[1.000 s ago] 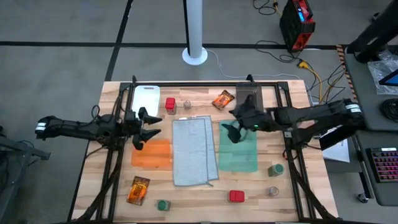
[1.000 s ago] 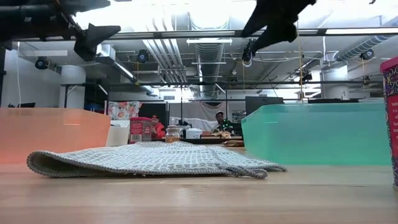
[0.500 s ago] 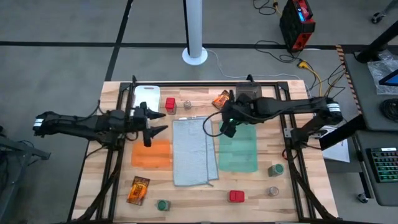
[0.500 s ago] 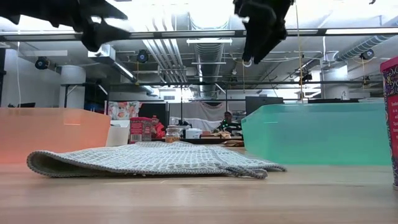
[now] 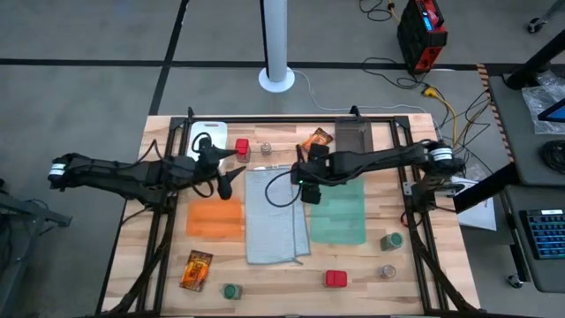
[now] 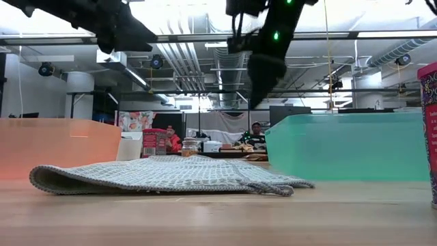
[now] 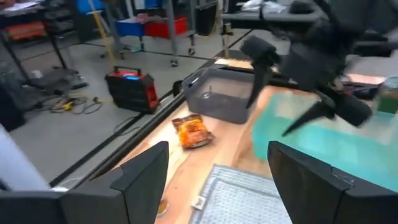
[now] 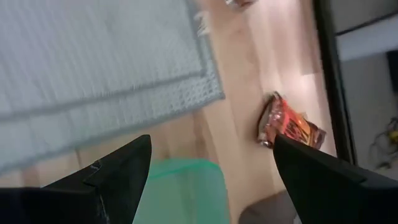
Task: Sort spices by type
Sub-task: Put the top orange seasoning packet into the green bin
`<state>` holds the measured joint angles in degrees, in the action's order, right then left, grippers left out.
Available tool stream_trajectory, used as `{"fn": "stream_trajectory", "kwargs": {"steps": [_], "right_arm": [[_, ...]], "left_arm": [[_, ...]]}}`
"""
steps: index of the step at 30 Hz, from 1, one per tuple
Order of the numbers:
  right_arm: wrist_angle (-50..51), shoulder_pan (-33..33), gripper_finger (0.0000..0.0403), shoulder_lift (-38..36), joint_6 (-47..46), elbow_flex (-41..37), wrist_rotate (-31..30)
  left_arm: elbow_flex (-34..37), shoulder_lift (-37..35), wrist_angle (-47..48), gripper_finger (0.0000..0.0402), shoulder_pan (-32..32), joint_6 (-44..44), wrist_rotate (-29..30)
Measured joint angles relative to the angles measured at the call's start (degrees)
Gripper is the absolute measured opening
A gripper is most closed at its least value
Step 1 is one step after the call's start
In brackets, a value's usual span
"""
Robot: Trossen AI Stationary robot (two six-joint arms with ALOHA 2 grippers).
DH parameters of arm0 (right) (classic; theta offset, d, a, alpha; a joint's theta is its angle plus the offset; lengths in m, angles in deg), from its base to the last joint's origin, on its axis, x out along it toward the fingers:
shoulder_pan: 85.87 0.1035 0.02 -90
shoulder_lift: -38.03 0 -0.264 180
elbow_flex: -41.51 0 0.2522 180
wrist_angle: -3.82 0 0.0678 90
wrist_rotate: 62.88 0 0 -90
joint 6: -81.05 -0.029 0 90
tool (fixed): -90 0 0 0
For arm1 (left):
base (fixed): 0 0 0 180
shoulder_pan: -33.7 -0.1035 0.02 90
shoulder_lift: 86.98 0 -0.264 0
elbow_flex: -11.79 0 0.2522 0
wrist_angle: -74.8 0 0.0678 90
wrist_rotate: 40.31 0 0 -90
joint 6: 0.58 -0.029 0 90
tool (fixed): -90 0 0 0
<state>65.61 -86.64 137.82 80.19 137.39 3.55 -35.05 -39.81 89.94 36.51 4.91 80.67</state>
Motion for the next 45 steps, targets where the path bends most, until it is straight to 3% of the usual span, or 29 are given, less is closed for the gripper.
{"fn": "stream_trajectory", "kwargs": {"steps": [11,23,31,37,42,45], "right_arm": [[0.4,0.0,0.0325,5.2,7.0,0.0,-0.1],[-1.8,-3.2,0.0325,-0.6,18.5,0.1,-10.2],[-2.1,-5.9,0.0325,-4.9,29.3,0.1,-11.2],[-2.1,-6.0,0.0325,-5.3,27.3,0.1,-11.6],[-1.8,-6.0,0.0325,-5.4,19.7,0.1,-11.7],[-1.5,-6.0,0.0325,-5.3,12.5,0.0,-15.4]], "left_arm": [[-2.2,5.1,2.1,0.0259,0.0,5.8,0.1],[-9.0,11.0,6.6,0.0259,0.3,7.5,-0.7],[-15.1,14.2,8.5,0.0259,0.4,3.4,-3.1],[-18.4,15.1,10.0,0.0259,1.1,2.5,-3.2],[-17.9,14.8,9.9,0.0259,3.3,3.6,-3.5],[-17.2,14.9,9.9,0.0259,4.4,4.3,-3.5]]}}
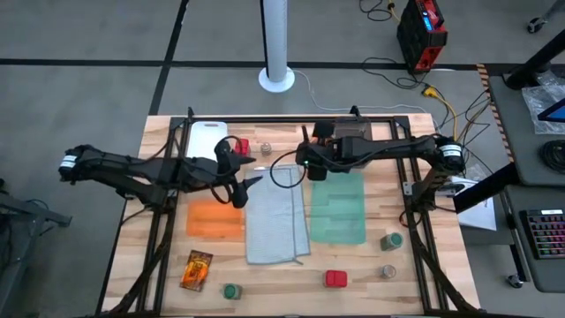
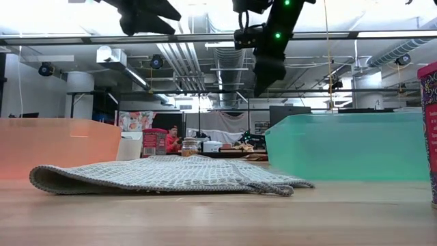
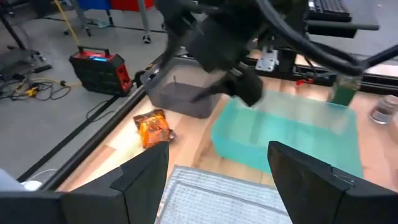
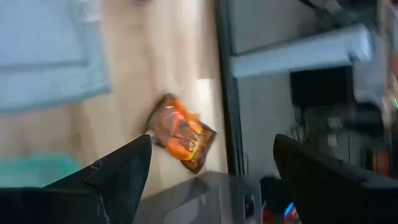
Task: Sort spices by type
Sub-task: Put the top orange seasoning packet into the green bin
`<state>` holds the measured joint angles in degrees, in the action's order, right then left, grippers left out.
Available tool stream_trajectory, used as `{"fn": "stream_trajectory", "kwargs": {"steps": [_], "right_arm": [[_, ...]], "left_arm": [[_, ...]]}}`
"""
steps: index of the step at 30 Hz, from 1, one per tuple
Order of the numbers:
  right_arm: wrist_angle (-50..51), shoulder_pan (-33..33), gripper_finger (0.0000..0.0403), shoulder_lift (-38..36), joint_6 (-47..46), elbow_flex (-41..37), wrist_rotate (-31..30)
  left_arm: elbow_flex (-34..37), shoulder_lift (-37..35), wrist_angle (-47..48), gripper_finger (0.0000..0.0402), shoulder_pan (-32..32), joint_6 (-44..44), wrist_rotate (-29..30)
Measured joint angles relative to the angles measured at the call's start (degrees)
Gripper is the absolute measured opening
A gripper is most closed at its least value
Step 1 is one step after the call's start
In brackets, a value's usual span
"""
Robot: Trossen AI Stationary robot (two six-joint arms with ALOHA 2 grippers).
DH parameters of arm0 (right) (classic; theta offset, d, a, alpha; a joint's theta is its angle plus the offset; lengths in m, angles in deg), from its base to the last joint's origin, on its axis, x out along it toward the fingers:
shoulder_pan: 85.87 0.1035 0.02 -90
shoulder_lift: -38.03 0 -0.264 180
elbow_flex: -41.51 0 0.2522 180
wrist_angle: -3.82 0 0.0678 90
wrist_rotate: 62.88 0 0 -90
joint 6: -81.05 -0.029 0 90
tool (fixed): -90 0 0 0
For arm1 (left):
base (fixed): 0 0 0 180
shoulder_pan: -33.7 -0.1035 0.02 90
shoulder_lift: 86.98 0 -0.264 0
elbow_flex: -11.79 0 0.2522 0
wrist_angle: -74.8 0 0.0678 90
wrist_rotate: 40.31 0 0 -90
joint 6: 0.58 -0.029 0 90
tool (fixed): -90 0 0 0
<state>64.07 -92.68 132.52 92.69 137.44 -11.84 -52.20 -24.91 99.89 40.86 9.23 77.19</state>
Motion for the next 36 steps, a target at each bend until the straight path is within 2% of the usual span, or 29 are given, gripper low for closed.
{"fn": "stream_trajectory", "kwargs": {"steps": [3,5,9,12,18,26,36], "right_arm": [[0.8,-0.8,0.0325,-0.3,-2.5,0.1,0.0],[2.4,-2.0,0.0325,-0.4,-5.0,0.8,3.1],[4.4,-7.8,0.0325,-0.6,-11.9,1.5,19.3],[4.0,-12.9,0.0325,0.0,-16.7,1.5,25.7],[1.1,-18.7,0.0325,3.6,-15.8,1.7,27.3],[-1.0,-19.1,0.0325,12.0,-14.4,2.9,27.6],[-0.3,-19.1,0.0325,18.6,-16.3,6.2,29.0]], "left_arm": [[1.1,0.0,0.0,0.0259,0.3,1.8,0.3],[1.8,0.0,0.1,0.0259,0.3,2.9,0.5],[2.4,-0.1,0.0,0.0259,0.3,3.4,0.5],[2.4,-0.1,-0.8,0.0259,0.3,2.8,0.7],[2.3,-0.3,-3.0,0.0259,0.2,-0.4,4.4],[2.3,-0.1,-3.2,0.0259,0.2,-0.8,6.1],[2.3,0.0,-2.7,0.0259,0.2,-0.8,6.1]]}}
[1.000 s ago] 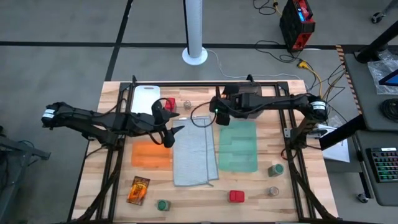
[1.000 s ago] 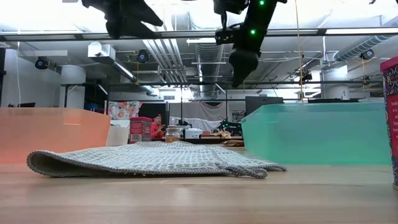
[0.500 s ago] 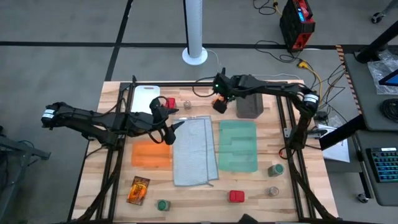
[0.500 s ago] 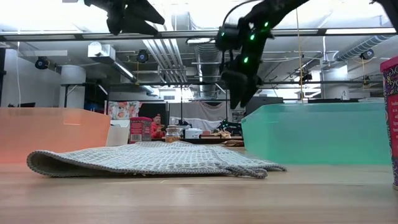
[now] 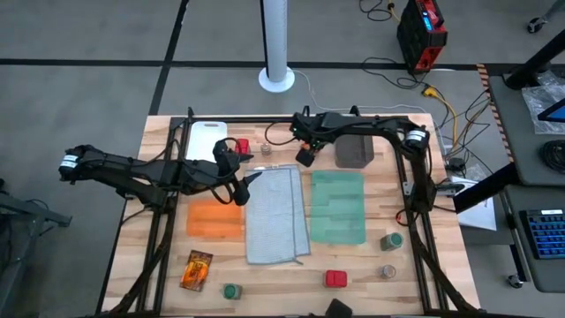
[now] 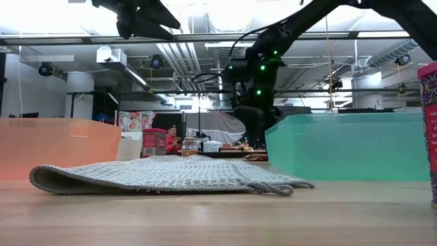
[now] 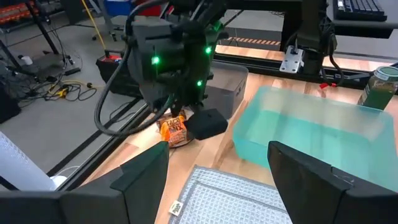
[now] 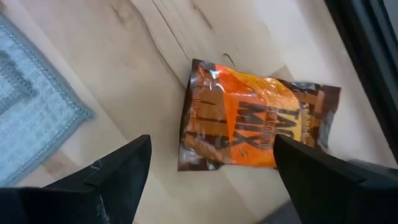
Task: Sort spices by type
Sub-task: Put the top orange seasoning packet into the green bin
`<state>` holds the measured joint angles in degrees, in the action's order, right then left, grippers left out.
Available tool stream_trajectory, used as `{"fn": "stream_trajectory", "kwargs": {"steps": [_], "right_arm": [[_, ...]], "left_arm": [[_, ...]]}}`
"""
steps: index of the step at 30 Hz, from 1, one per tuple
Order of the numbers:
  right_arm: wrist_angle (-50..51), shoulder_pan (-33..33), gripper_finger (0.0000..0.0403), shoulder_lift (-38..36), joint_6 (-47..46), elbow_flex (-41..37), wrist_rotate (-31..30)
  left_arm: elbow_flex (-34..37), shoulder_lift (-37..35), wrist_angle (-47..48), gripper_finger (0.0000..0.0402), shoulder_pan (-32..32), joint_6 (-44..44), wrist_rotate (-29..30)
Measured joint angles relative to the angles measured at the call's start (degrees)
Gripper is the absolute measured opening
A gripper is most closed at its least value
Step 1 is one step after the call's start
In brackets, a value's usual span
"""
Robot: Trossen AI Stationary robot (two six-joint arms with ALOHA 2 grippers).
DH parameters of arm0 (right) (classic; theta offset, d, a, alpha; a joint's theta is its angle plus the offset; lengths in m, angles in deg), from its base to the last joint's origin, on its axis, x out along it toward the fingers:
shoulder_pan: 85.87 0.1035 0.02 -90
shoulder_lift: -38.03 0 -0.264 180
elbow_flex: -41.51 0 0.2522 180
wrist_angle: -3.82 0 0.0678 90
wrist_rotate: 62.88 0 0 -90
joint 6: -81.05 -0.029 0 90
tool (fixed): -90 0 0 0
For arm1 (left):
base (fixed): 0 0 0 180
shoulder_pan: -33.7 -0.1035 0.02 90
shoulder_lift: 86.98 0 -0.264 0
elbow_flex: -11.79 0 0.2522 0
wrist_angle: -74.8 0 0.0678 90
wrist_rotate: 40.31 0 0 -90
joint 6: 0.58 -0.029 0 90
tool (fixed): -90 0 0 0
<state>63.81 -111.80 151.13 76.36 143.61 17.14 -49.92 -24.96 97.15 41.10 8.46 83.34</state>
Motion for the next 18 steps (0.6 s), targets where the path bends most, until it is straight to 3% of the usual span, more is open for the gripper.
{"fn": "stream_trajectory", "kwargs": {"steps": [13,18], "right_arm": [[3.5,-2.5,0.0324,7.7,-0.2,5.7,0.7],[3.8,-4.5,0.0287,8.5,0.2,6.0,8.8]], "left_arm": [[0.1,0.0,0.1,0.0259,0.0,0.0,0.0],[0.1,0.0,0.1,0.0259,0.0,0.0,0.0]]}}
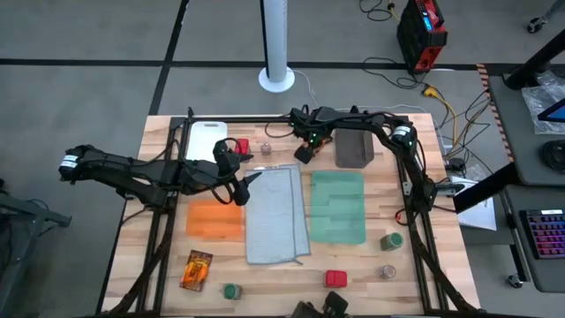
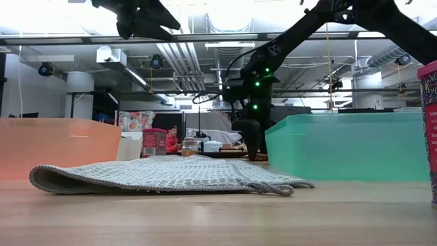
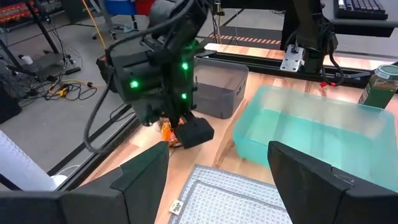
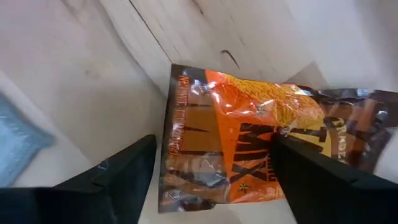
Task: Sort spices by type
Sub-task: Put the top orange seasoning packet into the green bin
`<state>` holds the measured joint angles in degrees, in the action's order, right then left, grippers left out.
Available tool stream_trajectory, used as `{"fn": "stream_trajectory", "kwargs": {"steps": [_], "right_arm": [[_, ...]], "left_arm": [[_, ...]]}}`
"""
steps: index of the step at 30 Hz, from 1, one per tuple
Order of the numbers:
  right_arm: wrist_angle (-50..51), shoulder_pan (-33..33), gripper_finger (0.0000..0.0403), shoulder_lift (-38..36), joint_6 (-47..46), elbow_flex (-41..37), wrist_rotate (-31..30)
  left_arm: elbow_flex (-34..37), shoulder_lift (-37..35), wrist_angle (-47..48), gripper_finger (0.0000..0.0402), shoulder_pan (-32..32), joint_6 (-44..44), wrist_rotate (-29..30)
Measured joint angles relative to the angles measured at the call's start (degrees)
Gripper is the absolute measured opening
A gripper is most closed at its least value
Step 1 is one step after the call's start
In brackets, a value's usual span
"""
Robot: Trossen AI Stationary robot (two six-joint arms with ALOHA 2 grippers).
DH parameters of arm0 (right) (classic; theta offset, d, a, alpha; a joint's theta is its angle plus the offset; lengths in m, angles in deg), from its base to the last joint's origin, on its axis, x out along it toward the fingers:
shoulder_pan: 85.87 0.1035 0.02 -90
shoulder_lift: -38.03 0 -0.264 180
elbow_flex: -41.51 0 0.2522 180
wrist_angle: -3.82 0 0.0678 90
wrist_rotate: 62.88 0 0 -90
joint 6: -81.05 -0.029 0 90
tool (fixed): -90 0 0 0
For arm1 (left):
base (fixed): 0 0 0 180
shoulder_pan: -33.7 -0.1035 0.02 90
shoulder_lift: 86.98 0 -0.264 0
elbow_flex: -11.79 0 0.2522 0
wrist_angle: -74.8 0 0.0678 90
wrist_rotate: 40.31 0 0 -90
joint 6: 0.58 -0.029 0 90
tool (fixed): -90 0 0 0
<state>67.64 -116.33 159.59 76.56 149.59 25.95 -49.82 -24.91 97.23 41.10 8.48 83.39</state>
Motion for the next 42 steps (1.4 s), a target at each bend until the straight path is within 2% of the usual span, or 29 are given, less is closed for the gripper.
{"fn": "stream_trajectory", "kwargs": {"steps": [12,16,20,28,36,42], "right_arm": [[0.3,-0.6,0.0089,-0.7,2.9,-0.2,2.3],[1.0,0.0,0.0047,-2.5,4.9,-0.3,2.5],[3.0,1.9,0.0045,-7.6,7.0,-0.4,0.5],[2.0,12.1,0.0047,-23.9,9.8,-4.7,-8.7],[-19.8,26.1,0.0047,-39.5,17.3,-20.8,-19.9],[-37.9,34.0,0.0046,-43.1,27.4,-31.6,-30.7]], "left_arm": [[0.0,1.8,-0.3,0.0259,0.0,1.0,0.0],[0.0,4.9,-2.7,0.0259,0.0,1.5,0.0],[0.0,8.0,-6.9,0.0259,0.0,0.4,-0.6],[0.1,9.2,-12.7,0.0259,-1.6,-1.7,-10.6],[1.6,8.7,-16.7,0.0259,-3.7,-1.1,-12.5],[5.4,8.9,-28.5,0.0259,-6.0,0.3,-22.1]]}}
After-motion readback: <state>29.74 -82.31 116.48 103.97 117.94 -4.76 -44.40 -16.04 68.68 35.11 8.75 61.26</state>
